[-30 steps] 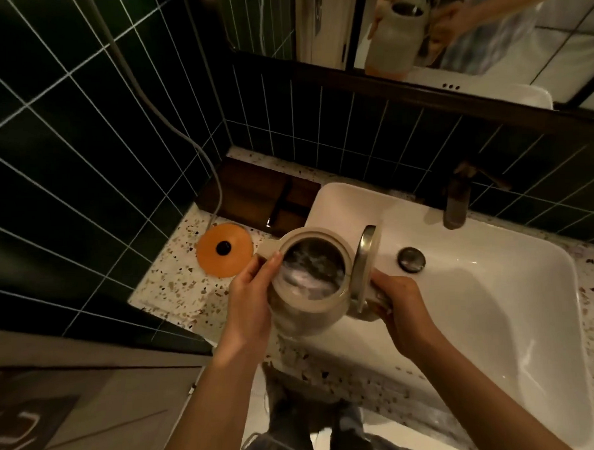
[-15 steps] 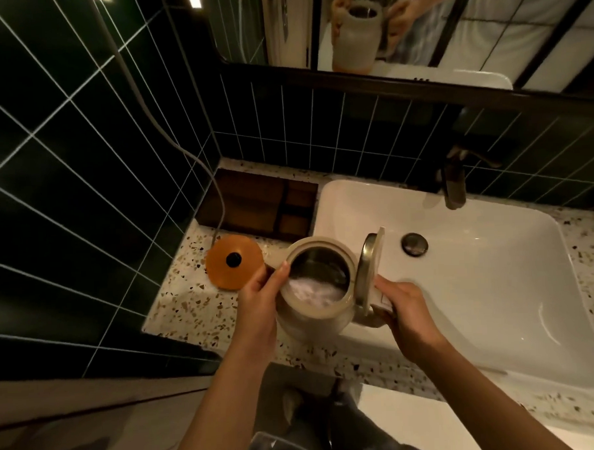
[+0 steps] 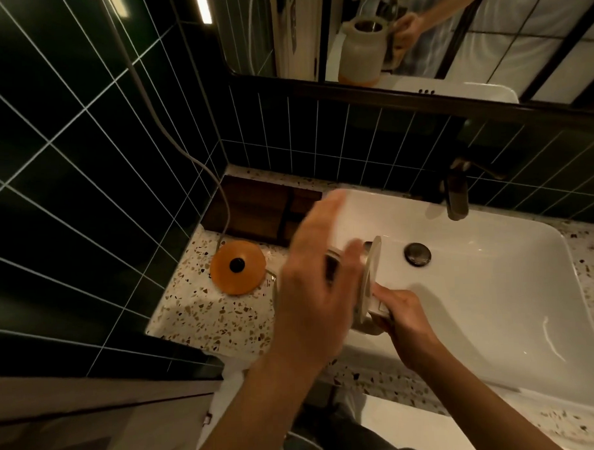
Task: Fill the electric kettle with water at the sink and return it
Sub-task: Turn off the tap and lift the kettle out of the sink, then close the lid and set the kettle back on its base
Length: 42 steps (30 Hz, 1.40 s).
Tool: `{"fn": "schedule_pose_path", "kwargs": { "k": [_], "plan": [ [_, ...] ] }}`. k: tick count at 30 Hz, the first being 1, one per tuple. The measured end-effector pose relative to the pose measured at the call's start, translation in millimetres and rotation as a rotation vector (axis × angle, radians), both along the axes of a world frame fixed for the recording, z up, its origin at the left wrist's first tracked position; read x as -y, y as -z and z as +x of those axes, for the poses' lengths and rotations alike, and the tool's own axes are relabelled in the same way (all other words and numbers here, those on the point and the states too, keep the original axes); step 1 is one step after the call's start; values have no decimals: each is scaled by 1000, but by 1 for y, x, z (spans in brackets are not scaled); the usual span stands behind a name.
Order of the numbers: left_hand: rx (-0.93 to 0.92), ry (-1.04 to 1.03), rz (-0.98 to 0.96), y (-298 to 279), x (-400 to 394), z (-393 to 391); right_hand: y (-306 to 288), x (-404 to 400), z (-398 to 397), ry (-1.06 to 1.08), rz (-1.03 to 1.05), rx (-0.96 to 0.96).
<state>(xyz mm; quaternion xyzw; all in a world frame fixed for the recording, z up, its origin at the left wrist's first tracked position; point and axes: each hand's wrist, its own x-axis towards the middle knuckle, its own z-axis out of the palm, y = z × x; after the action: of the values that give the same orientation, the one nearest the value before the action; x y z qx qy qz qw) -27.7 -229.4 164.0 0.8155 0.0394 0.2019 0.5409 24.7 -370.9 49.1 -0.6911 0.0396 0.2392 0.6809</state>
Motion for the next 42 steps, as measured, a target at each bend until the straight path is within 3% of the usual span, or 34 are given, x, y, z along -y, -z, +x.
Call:
{"fn": "schedule_pose_path", "kwargs": {
  "k": [3, 6, 10, 15, 25, 33, 37, 42],
  "plan": [
    [106, 64, 387, 5, 23, 8, 1, 1, 1, -15, -10, 41],
    [157, 45, 523, 19, 27, 11, 0, 2, 1, -25, -17, 59],
    [92, 8, 656, 26, 11, 8, -1, 3, 1, -85, 34, 51],
    [-99, -44, 677, 45, -25, 0, -2, 6, 4, -48, 75, 27],
    [-171, 3, 619, 70, -40, -3, -3, 7, 9, -20, 33, 9],
    [-301, 11, 718, 92, -37, -1, -1, 10, 13, -18, 57, -19],
    [-261, -71, 546, 91, -36, -4, -1, 10, 14, -34, 63, -12],
    [-379, -275, -255, 90, -42, -10, -2, 8, 16, -39, 72, -10]
  ]
}}
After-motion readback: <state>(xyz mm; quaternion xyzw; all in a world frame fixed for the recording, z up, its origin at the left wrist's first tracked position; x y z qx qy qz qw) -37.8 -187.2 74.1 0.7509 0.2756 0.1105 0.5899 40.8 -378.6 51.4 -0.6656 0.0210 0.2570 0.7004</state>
